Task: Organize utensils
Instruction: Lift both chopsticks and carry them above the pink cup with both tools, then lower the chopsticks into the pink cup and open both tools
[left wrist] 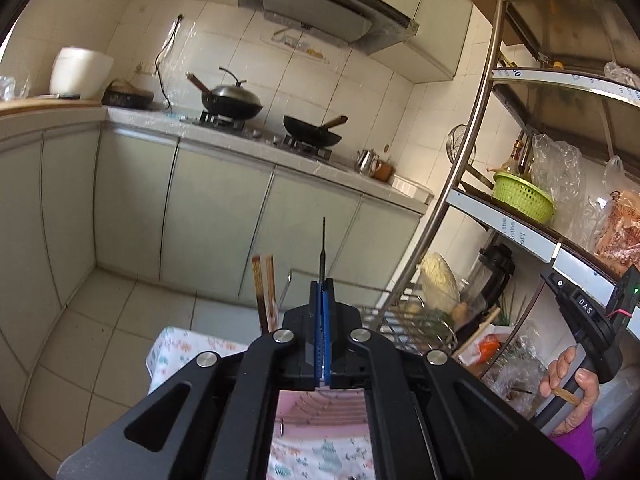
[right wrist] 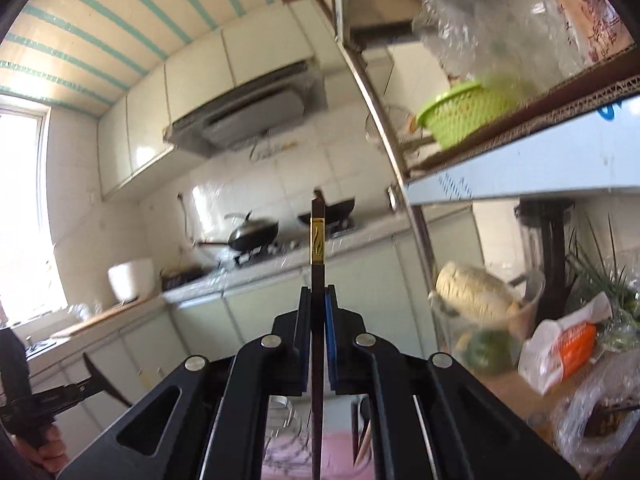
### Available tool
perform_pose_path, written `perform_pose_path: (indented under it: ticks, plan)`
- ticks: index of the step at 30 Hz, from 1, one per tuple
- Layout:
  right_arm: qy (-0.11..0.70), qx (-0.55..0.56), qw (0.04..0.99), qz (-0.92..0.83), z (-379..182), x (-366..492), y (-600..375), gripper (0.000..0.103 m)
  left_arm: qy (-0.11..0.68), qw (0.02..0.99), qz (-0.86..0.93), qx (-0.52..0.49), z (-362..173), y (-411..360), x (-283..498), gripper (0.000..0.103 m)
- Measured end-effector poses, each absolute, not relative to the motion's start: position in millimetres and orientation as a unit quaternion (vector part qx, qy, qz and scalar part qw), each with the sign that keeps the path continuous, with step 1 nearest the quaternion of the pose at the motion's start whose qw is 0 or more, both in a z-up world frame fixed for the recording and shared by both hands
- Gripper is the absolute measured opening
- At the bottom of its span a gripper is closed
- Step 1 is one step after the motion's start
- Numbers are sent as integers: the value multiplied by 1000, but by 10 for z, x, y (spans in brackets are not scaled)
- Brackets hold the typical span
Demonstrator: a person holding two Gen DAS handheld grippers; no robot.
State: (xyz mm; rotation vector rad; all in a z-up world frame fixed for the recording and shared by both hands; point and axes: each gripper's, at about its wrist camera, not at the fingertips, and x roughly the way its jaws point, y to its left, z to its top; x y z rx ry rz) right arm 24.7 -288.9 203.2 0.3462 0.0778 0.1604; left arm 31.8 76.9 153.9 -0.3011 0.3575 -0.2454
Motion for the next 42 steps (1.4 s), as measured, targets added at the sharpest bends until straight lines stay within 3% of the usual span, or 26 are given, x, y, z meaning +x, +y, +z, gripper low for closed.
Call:
perform_pose_path:
  ticks: [13,42]
  plan:
    - [19,120,992,31,1731,667,-2761,6,197,966,-94,-140,1359,764,712,0]
    - [135,148,979,42,878,611,-2695,6,305,937,-77,-150,585,801,1038,0]
